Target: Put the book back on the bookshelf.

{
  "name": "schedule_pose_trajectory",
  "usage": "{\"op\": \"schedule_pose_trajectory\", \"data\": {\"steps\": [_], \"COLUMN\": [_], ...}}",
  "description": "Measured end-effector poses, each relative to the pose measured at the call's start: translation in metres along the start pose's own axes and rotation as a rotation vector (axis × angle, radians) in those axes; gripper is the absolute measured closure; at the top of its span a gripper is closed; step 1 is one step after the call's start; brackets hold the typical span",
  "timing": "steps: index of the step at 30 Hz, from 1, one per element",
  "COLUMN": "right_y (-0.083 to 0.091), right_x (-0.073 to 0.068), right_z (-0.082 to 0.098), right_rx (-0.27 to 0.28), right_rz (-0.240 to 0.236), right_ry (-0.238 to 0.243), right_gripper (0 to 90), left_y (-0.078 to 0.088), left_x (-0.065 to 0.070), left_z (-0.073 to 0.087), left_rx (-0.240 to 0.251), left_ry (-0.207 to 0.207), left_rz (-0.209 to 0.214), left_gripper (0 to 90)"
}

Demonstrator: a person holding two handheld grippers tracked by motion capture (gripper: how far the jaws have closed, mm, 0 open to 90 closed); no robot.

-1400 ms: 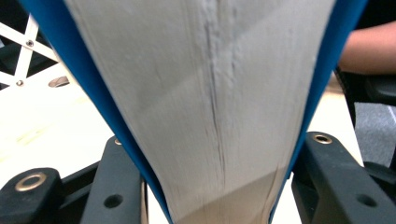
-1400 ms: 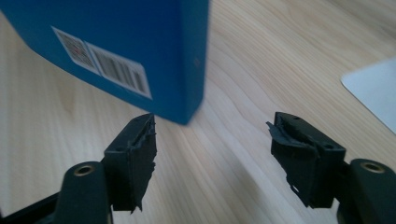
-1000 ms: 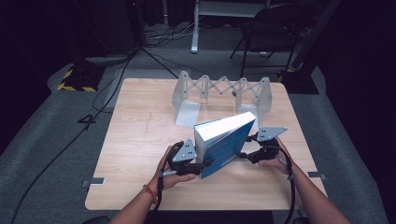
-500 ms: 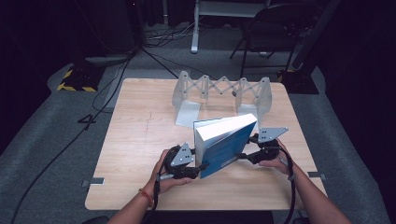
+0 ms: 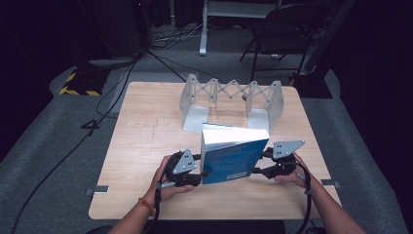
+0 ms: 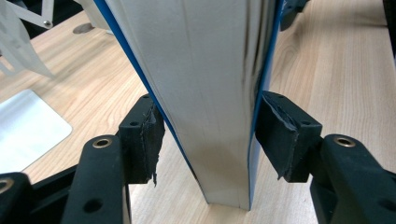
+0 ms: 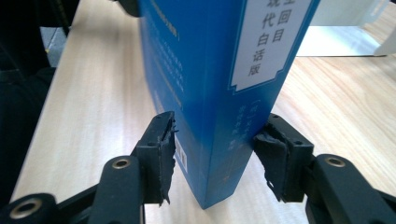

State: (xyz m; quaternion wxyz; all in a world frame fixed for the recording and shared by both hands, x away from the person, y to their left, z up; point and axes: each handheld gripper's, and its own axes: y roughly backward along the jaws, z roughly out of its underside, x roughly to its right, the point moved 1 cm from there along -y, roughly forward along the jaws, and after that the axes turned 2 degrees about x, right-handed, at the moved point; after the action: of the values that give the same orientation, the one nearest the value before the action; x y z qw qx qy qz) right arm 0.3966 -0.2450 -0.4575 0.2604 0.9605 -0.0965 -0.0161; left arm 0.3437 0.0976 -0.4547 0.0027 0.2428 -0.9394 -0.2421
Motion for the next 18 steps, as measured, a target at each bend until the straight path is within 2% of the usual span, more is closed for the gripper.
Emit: {"op": "schedule_pose_trajectory", "data": {"steps": [4, 8, 11, 12, 18], "right_y": [0.002, 0.003, 0.002, 0.001, 0.0], "right_x": [-0.01, -0.021, -0.028, -0.03, -0.04], "right_z": [-0.002, -0.014, -0.025, -0.028, -0.039], "right_rx": [0.016, 0.053, 0.061, 0.063, 0.075], "right_rz": [-0.014, -0.022, -0.006, 0.0, 0.015], "right_ry": [0.013, 0.04, 0.062, 0.075, 0.07], "right_gripper": [51.6, 54.5, 56.1, 56.5, 58.9], "left_y": [0.001, 0.004, 0.007, 0.007, 0.006], "left_x": [-0.001, -0.001, -0.004, -0.005, -0.004], "left_z": [-0.001, -0.001, -0.002, -0.002, -0.004], "left_rx": [0.01, 0.017, 0.04, 0.041, 0.067], "left_ry": [0.004, 0.007, 0.023, 0.014, 0.014], "left_rz": [-0.008, -0.025, -0.03, -0.037, -0.036], "left_gripper": [40.8, 39.4, 38.6, 38.4, 39.9]}}
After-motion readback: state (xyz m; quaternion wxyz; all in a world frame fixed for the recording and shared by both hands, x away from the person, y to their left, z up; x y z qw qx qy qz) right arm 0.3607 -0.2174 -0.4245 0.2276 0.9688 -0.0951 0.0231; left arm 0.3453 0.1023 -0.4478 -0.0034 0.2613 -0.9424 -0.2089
